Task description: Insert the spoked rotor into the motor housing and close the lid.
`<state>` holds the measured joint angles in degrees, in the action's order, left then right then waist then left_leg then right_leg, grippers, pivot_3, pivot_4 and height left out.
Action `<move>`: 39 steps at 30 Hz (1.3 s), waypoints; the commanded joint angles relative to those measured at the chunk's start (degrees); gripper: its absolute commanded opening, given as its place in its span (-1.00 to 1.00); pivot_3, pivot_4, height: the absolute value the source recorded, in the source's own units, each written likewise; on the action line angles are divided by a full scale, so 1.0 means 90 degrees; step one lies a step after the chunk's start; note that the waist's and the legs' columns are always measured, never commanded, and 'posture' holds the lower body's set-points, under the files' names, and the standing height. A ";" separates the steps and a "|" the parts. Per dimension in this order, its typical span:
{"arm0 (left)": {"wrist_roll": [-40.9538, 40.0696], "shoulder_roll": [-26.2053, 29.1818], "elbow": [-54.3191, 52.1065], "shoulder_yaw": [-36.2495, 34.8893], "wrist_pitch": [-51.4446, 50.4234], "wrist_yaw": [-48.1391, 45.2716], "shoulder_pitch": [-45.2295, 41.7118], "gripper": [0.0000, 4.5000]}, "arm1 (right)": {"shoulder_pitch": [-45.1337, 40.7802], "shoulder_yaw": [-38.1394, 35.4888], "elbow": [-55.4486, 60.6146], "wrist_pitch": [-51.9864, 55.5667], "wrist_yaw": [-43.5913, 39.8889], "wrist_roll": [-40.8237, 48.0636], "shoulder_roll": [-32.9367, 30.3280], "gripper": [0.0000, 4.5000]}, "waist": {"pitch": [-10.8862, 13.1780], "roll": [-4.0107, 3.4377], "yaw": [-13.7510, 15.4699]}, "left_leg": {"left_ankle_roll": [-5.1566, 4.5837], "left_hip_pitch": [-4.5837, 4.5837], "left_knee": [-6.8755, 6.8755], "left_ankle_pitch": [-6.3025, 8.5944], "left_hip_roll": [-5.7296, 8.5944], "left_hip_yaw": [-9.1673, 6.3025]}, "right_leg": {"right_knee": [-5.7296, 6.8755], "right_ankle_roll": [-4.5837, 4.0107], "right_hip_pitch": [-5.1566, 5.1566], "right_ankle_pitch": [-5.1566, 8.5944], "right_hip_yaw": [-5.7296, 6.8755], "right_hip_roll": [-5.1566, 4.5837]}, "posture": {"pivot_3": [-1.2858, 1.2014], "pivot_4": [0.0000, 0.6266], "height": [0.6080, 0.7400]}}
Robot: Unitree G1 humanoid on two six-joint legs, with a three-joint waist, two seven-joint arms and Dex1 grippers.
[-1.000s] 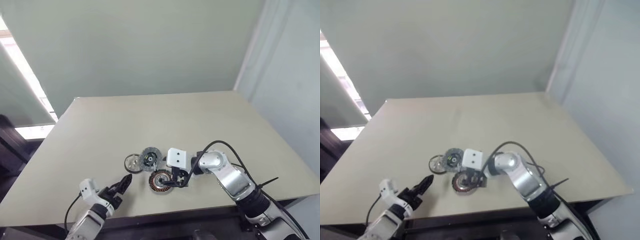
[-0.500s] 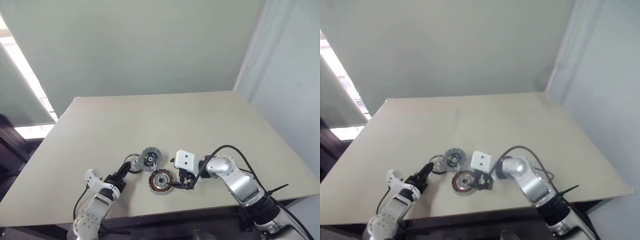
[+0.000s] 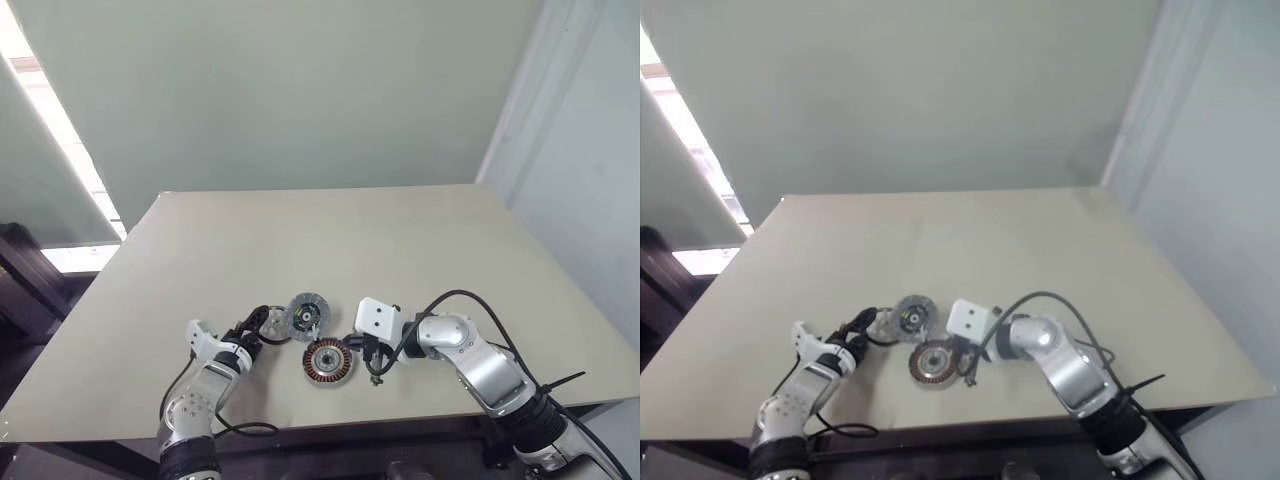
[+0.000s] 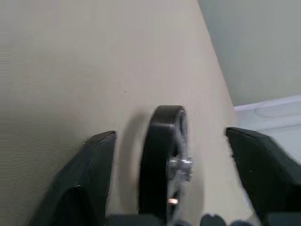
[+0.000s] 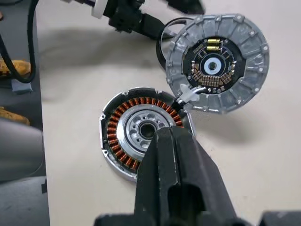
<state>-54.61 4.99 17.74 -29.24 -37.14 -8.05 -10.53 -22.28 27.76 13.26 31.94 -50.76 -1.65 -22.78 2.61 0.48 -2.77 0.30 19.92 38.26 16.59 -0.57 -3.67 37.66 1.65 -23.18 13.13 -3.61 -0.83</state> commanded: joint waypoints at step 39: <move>-0.3229 0.0340 -0.4097 0.0149 -0.1377 -0.1630 0.3237 -0.85 | -0.0144 -0.0428 -0.0564 -0.0322 0.0460 0.0073 -0.0219 -1.00 | 0.0032 0.0047 -0.0007 | 0.0005 0.0027 -0.0007 0.0000 -0.0004 0.0002 | -0.0017 -0.0015 -0.0030 0.0012 -0.0007 -0.0007 | 0.03 -1.00 1.00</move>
<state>-81.94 8.56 -16.75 -29.58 -50.01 -23.45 19.72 -22.30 25.50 7.50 29.79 -47.03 -0.78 -24.25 2.90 0.90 -2.83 0.35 20.16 38.19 16.59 -0.60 -3.65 37.51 1.52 -23.45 13.24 -3.67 -0.89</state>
